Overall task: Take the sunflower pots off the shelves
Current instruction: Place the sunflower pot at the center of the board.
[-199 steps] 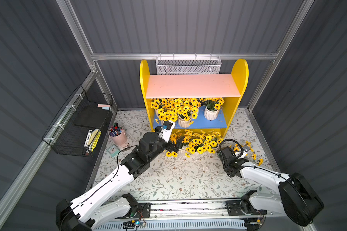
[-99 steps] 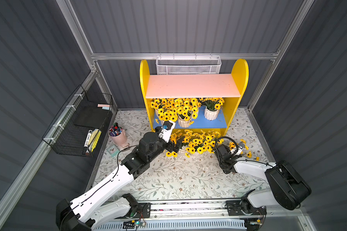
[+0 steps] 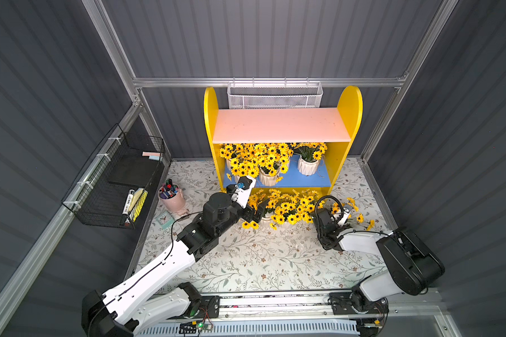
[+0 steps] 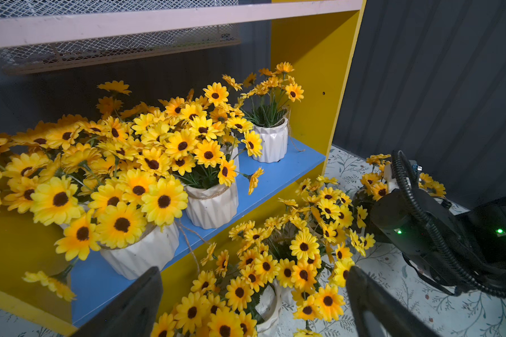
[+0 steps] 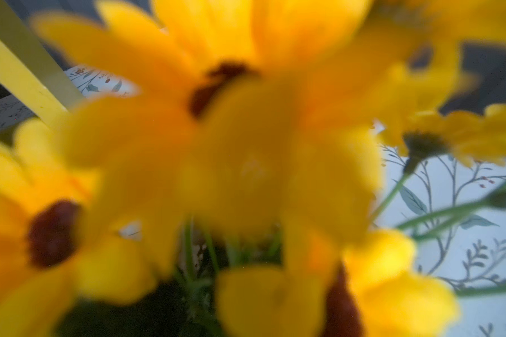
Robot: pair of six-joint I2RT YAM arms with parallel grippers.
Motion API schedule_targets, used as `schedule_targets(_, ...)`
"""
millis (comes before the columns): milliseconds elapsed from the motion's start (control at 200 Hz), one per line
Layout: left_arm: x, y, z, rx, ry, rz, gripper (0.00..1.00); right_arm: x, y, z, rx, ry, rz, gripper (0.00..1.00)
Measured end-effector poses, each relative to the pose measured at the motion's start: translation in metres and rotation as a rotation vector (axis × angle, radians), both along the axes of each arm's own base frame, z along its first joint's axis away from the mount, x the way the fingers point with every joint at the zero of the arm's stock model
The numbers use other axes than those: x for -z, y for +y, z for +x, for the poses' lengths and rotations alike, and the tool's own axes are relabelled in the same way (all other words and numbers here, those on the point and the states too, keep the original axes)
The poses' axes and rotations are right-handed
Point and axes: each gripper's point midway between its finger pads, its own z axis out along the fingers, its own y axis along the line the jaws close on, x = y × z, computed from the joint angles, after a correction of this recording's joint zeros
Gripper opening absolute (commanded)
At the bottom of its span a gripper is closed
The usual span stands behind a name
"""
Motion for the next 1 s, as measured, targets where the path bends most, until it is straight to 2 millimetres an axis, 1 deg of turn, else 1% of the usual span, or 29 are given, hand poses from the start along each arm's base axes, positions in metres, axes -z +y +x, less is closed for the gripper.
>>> schedule_targets(140,0.0,0.0,0.0,0.0,0.0,0.0,0.99,-0.002,0.005,0.0,-0.028,0.007,0.04,0.99)
schedule_targets(260,0.0,0.0,0.0,0.0,0.0,0.0,0.99,-0.009,0.008,-0.003,-0.048,0.007,0.07,0.99)
schedule_targets(550,0.0,-0.001,-0.001,0.003,0.0,0.0,0.99,-0.012,0.011,-0.009,-0.096,0.068,0.074,0.99)
schedule_targets(675,0.0,-0.002,-0.002,0.007,0.0,0.0,0.99,-0.023,0.012,-0.014,-0.129,0.069,0.084,0.99)
schedule_targets(865,0.0,-0.002,-0.002,0.011,0.001,0.0,0.99,-0.054,0.009,-0.023,-0.16,0.052,0.104,0.99)
schedule_targets(1001,0.0,-0.003,-0.003,0.014,0.001,-0.001,0.99,-0.07,0.009,-0.034,-0.191,0.058,0.132,0.99)
